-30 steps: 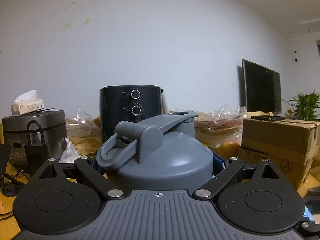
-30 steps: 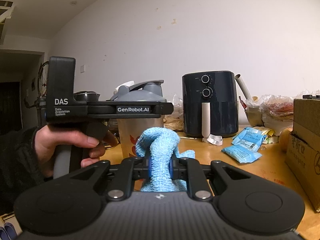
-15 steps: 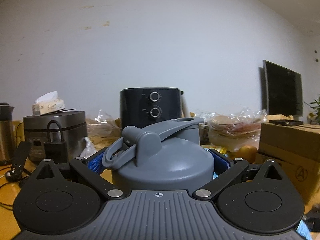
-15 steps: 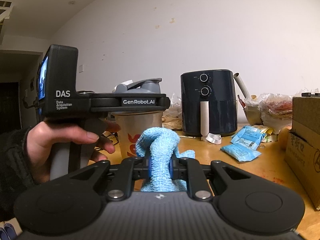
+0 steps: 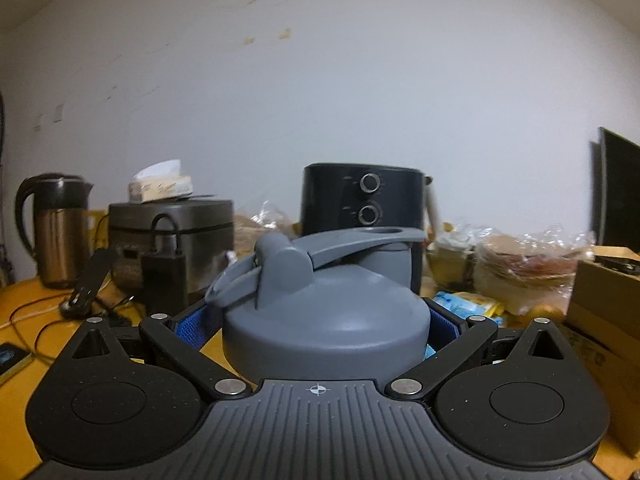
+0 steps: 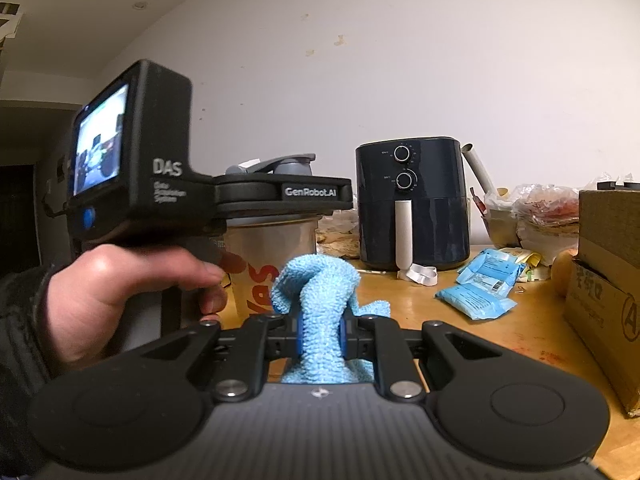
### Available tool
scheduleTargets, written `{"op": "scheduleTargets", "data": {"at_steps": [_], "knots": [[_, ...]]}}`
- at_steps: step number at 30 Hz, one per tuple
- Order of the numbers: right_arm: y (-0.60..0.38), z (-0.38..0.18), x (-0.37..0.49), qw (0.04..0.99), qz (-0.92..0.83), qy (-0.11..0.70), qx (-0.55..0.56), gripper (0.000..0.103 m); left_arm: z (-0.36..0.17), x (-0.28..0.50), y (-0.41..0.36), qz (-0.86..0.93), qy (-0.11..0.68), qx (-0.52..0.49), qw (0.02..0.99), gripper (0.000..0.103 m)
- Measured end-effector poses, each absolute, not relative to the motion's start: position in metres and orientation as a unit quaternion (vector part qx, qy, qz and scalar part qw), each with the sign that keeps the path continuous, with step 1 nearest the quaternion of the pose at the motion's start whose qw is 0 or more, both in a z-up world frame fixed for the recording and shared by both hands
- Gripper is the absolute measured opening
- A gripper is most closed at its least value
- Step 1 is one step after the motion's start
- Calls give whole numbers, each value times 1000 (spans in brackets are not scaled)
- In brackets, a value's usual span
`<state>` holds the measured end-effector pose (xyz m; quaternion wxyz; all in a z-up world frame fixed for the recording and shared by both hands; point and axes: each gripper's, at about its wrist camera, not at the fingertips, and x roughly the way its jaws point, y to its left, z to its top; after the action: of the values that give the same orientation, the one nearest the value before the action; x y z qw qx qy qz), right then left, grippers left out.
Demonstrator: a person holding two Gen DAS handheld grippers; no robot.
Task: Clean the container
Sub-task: 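Rotate the shaker bottle by its lid with the left gripper while the right gripper holds the cloth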
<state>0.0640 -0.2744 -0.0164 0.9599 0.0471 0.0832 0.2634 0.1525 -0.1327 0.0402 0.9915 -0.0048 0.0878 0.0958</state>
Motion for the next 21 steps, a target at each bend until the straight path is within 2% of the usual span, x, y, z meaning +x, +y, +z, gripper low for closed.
{"op": "scheduleTargets", "data": {"at_steps": [15,21], "knots": [[-277,-19,65,960,261,86,48,11,46,155,-153,166,86,0,982,103],[-277,-19,67,960,261,87,47,11,48,154,-152,165,84,-5,983,96]]}}
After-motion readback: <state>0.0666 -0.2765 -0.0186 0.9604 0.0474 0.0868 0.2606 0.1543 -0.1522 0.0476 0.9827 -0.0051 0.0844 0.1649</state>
